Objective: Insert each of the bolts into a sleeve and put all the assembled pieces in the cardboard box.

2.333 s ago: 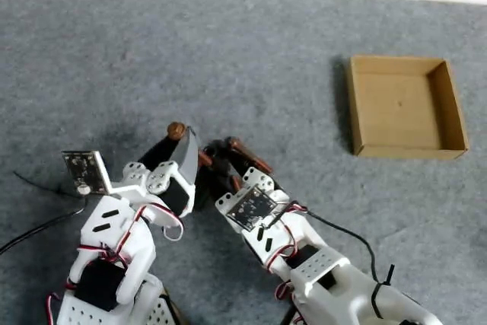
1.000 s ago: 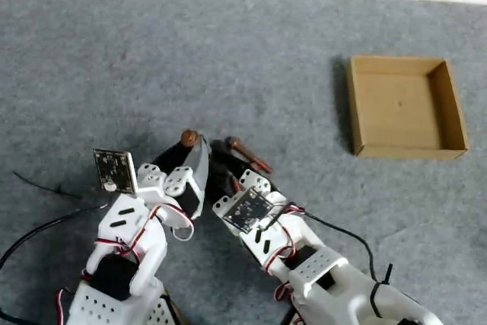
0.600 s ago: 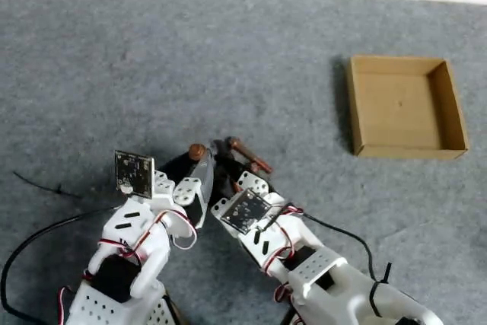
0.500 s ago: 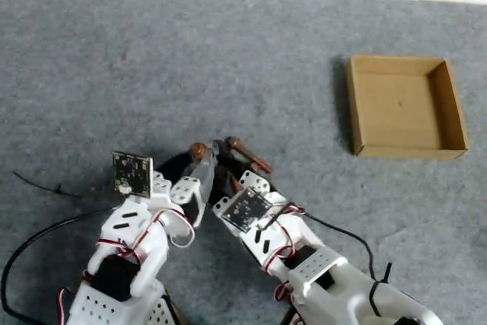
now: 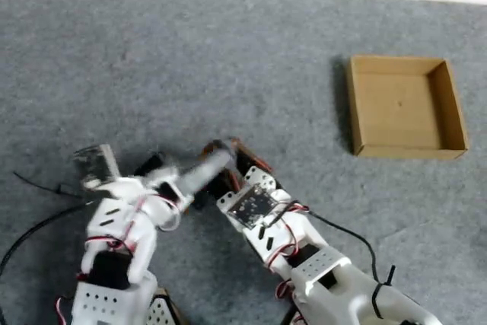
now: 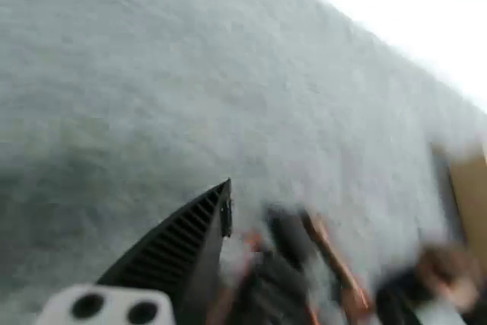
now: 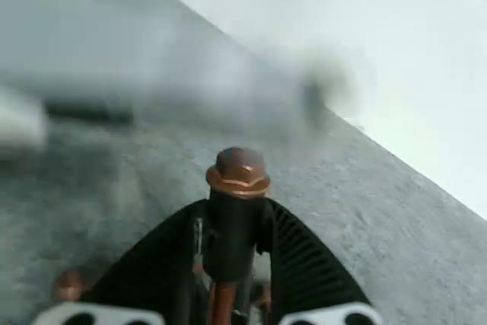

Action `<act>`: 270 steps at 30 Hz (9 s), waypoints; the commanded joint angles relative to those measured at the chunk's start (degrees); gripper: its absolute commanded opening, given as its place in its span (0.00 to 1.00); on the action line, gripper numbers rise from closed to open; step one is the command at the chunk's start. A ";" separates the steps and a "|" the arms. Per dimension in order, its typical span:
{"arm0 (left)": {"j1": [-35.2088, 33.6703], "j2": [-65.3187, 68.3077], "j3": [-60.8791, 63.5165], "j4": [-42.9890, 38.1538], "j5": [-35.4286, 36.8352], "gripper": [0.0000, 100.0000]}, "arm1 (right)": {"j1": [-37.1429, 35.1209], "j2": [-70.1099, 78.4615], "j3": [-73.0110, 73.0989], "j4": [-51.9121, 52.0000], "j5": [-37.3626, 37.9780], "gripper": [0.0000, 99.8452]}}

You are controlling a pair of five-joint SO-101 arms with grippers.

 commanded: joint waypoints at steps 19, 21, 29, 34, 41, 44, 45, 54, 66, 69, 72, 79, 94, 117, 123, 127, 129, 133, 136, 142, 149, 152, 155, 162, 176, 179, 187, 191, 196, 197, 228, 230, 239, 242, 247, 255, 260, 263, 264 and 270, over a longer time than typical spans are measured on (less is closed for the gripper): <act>-5.49 -0.48 1.80 -9.49 -5.89 0.03 | 34.24 -1.19 -0.75 2.15 -11.34 0.00; -5.49 -0.48 1.80 -9.49 -6.42 0.04 | 38.90 -0.66 -7.96 10.33 -13.98 0.00; -5.49 -0.40 1.80 -9.49 -6.59 0.01 | 47.69 10.86 -57.19 56.40 -20.57 0.00; -5.67 -0.40 1.80 -9.49 -6.59 0.01 | 48.04 29.85 -79.52 64.48 -20.57 0.00; -5.67 -0.40 1.80 -9.49 -6.59 0.01 | 51.65 59.03 -108.35 76.35 -20.66 0.01; -5.76 -0.40 1.80 -9.49 -6.59 0.01 | 53.76 68.44 -120.13 84.00 -20.66 0.01; -5.76 -0.40 1.80 -9.49 -6.59 0.01 | 54.46 71.08 -123.91 86.55 -20.66 0.02; -5.76 -0.40 1.80 -9.49 -6.68 0.01 | 56.13 85.05 -148.09 104.92 -21.01 0.34; -5.76 -0.40 1.80 -9.41 -6.68 0.01 | 53.05 85.14 -188.09 143.96 -32.35 0.34; -5.76 -0.40 1.80 -9.41 -6.68 0.01 | 53.05 85.32 -192.66 143.60 -32.62 0.34; -5.76 -0.40 1.80 -9.41 -6.68 0.01 | 52.97 84.97 -192.48 143.69 -32.62 0.34; -5.76 -0.40 1.80 -9.41 -6.68 0.01 | 52.62 81.54 -190.02 143.78 -32.44 0.34; -5.76 -0.40 1.80 -9.41 -6.68 0.01 | 38.29 36.00 -116.62 138.15 -32.26 0.34; -5.76 -0.48 1.80 -9.41 -6.68 0.01 | 6.46 -32.92 -16.13 89.71 -21.45 0.34; -5.76 -0.48 1.80 -9.67 -6.68 0.01 | 2.07 -32.84 -20.09 89.71 -21.71 0.31; -5.85 -0.57 1.80 -9.67 -6.68 0.01 | -0.75 -32.75 -25.36 89.71 -21.45 0.17; -5.85 -0.57 1.80 -9.67 -6.68 0.01 | -2.15 -31.43 -27.56 89.63 -20.84 0.15; -5.93 -0.57 1.80 -9.67 -6.68 0.01 | -2.77 -19.03 -33.01 87.60 -17.05 0.21; -6.20 -0.57 1.80 -9.67 -6.68 0.01 | -2.86 -5.67 -38.81 86.02 -15.21 0.26; -10.95 -0.57 1.80 -9.85 -6.59 0.01 | -2.59 19.12 -52.09 83.38 -12.75 0.28; -10.86 -0.66 1.80 -9.85 -6.59 0.01 | -2.51 40.57 -65.45 82.59 -9.41 0.28; -10.86 -0.66 1.80 -9.85 -6.59 0.01 | -2.51 45.41 -69.41 82.59 -9.41 0.28; -10.86 -0.66 1.80 -9.85 -6.59 0.01 | -2.42 48.40 -71.78 82.51 -9.41 0.28; -10.86 -0.66 1.80 -9.85 -6.59 0.01 | -0.84 52.18 -74.07 82.42 -9.41 0.28; -10.77 -0.66 1.80 -9.85 -6.59 0.01 | 1.98 54.46 -74.51 82.42 -9.67 0.28; -10.77 -0.66 1.80 -9.85 -6.59 0.01 | 1.80 54.55 -74.51 82.33 -9.76 0.27; -10.77 -0.57 1.80 -9.67 -6.59 0.01 | 1.27 57.10 -74.68 82.33 -9.76 0.12; -10.77 -0.57 1.80 -9.67 -6.59 0.01 | 1.27 57.01 -74.51 82.42 -9.41 0.07; -10.77 -0.57 1.80 -9.58 -6.59 0.01 | 1.19 57.01 -74.51 82.42 -9.41 0.03; -10.77 -0.57 1.80 -9.58 -6.59 0.01 | 1.19 57.01 -74.51 82.42 -9.41 0.03; -10.77 -0.48 1.80 -9.76 -6.59 0.01 | 6.29 63.43 -87.25 85.58 -16.88 0.21; -10.77 -0.48 1.80 -9.76 -6.59 0.01 | 7.52 64.31 -88.31 85.67 -19.52 0.21; -10.77 -0.48 1.80 -9.76 -6.59 0.01 | 8.57 64.66 -88.57 89.63 -21.01 0.21; -10.77 -0.48 1.80 -9.76 -6.59 0.01 | 8.66 64.66 -88.57 90.51 -21.01 0.15; -10.77 -0.48 1.80 -9.76 -6.59 0.01 | 8.57 64.66 -88.31 90.42 -21.10 0.09; -10.77 -0.48 1.80 -9.76 -6.59 0.01 | 8.57 64.31 -88.22 90.33 -20.66 0.00; -10.77 -0.48 1.80 -9.76 -6.59 0.01 | 8.48 60.53 -88.22 90.07 -20.66 0.00; -10.77 -0.48 1.80 -9.76 -6.59 0.01 | 8.48 55.16 -84.70 89.36 -20.66 0.00; -10.77 -0.48 1.80 -9.76 -6.59 0.01 | 8.48 53.05 -82.51 87.78 -20.66 0.00; -10.77 -0.57 1.80 -9.85 -6.51 0.01 | 8.48 35.21 -62.20 73.98 -20.57 0.00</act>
